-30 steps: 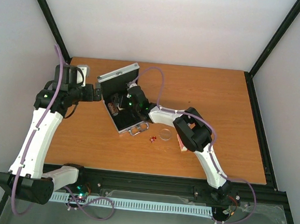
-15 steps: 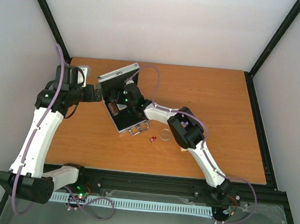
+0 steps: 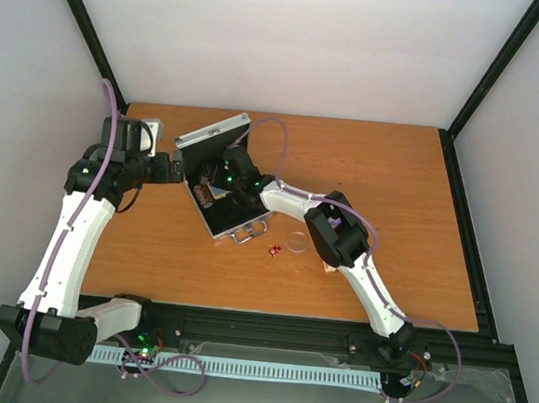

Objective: Pack up texas hold em set

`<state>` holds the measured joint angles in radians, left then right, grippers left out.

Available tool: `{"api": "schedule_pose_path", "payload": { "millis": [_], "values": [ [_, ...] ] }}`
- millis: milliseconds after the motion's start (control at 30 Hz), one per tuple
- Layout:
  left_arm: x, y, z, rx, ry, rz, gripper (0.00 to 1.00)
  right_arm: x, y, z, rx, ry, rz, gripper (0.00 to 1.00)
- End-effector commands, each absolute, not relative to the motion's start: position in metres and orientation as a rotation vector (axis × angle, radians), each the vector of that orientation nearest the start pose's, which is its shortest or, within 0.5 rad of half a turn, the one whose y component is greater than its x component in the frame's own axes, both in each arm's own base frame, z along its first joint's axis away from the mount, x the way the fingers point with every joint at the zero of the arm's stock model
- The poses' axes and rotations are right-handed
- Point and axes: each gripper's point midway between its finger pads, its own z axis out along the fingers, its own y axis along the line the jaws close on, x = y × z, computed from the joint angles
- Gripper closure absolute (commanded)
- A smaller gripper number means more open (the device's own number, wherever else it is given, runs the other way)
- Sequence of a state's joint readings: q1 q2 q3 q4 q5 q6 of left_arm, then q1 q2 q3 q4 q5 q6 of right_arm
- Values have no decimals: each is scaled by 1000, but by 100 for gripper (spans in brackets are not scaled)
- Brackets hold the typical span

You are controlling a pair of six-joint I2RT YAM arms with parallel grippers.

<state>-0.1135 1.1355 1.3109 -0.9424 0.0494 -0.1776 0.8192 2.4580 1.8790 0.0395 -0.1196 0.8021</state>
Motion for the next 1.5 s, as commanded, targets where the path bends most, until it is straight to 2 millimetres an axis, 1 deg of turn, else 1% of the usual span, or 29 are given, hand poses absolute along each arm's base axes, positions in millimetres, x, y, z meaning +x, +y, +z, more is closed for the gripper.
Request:
{"api": "schedule_pose_path", "payload": {
  "millis": [0,33,100,200,300,433,567,733,800,900,933,1033,1133,1200,1267,1333,1467],
  "values": [
    [314,-47,287,-20,2333,-210,0,397,454,-45,-71,2708,779,4],
    [313,-47,287,-19,2332,-211,0,396,458,-40,-111,2687,821,4],
    [313,-47,287,-20,2330,-205,0,399,466,-21,-177,2616,884,2],
    [314,-44,288,-26,2328,-190,0,406,472,10,-258,2538,892,1],
    [314,-46,293,-21,2317,-207,0,407,465,37,-305,2523,837,0],
    [317,-49,301,-20,2303,-225,0,396,448,58,-330,2562,755,0],
    [318,-54,306,-17,2297,-263,0,380,418,71,-333,2620,630,0],
    [315,-60,306,-23,2299,-322,0,361,372,100,-361,2638,439,0],
    [315,-62,305,-21,2304,-337,0,353,349,112,-366,2646,334,0],
    [315,-65,302,-12,2313,-350,0,343,306,133,-341,2648,156,0],
    [315,-65,302,-5,2316,-350,0,340,293,137,-328,2649,104,0],
    [317,-66,303,8,2323,-353,0,331,246,138,-264,2690,-46,0],
    [318,-68,303,17,2325,-357,0,320,202,125,-185,2776,-114,0],
    [319,-69,302,15,2329,-364,0,314,179,115,-124,2822,-126,0],
    [320,-70,300,15,2332,-374,0,312,161,109,-59,2844,-130,0],
    [321,-72,297,16,2339,-387,0,317,147,107,3,2846,-137,0],
    [326,-73,291,17,2355,-394,0,335,133,97,72,2869,-154,0]
  ]
}}
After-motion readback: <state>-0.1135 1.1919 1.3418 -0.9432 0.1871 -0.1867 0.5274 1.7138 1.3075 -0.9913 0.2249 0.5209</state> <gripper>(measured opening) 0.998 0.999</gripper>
